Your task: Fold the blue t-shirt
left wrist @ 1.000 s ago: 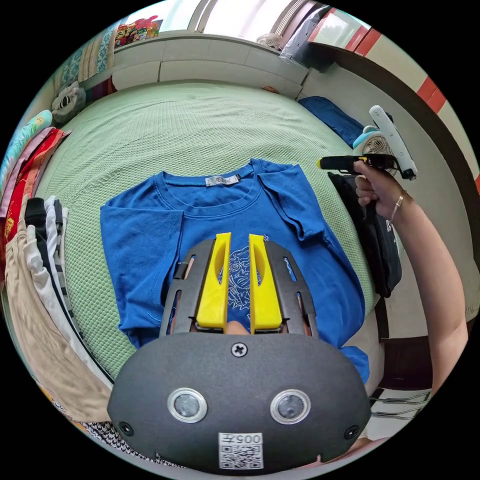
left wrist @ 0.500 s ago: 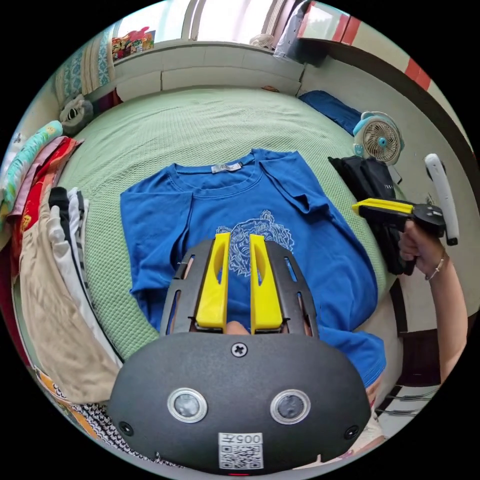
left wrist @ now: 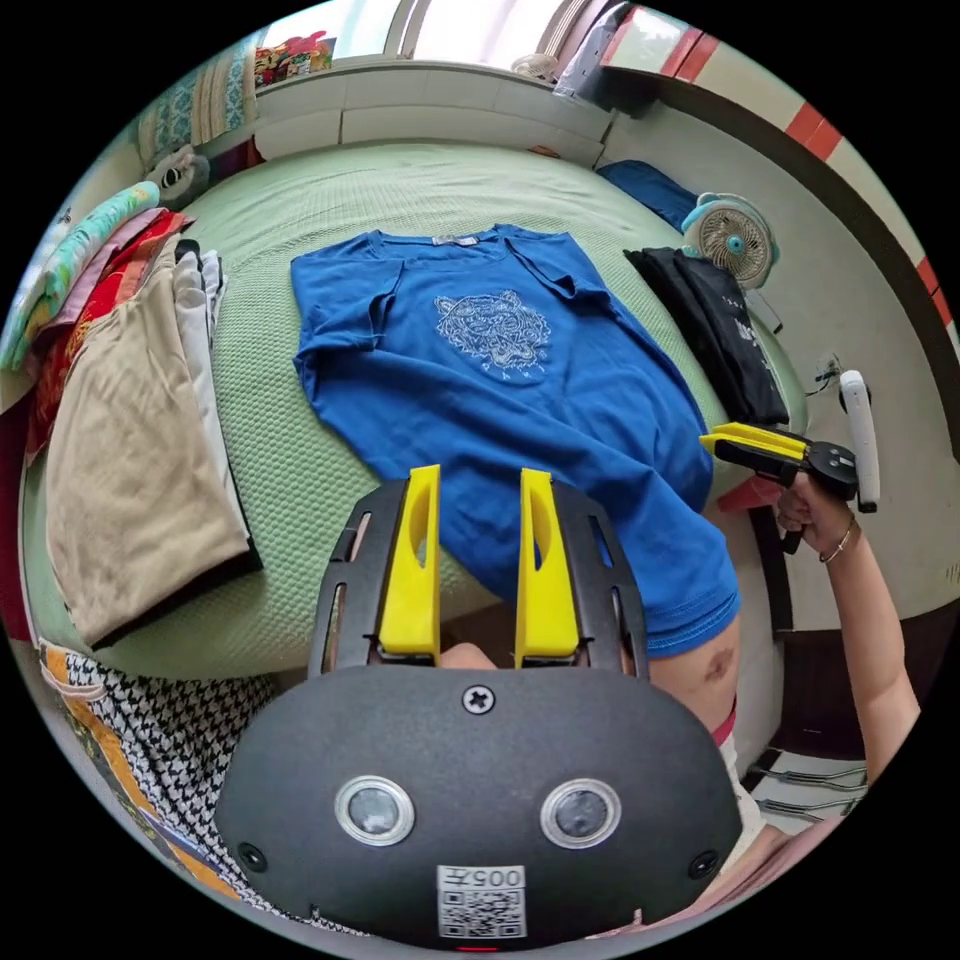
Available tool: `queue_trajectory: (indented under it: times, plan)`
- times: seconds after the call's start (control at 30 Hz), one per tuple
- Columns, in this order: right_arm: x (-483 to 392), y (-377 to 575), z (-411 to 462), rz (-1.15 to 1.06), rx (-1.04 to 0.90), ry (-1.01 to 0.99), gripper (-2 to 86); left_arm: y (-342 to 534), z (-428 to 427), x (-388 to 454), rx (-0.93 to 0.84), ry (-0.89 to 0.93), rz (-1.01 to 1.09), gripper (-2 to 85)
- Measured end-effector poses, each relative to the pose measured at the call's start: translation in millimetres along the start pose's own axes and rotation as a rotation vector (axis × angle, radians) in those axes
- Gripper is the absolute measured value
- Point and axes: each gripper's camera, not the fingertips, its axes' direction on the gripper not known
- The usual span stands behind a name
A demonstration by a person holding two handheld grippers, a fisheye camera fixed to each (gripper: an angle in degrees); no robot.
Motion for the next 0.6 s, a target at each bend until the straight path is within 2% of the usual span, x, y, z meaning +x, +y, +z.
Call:
queue_trajectory:
  times: [0.27, 0.6]
  plan:
    - [-8, 33, 6, 0.02, -0.013, 0.029, 6.8, 29, 13, 8, -0.087, 0.008, -0.105, 12.4]
    - [-22, 55, 4, -0.021, -0.036, 0.091, 6.1, 29, 4, 29, -0.124, -0.129, -0.148, 10.1]
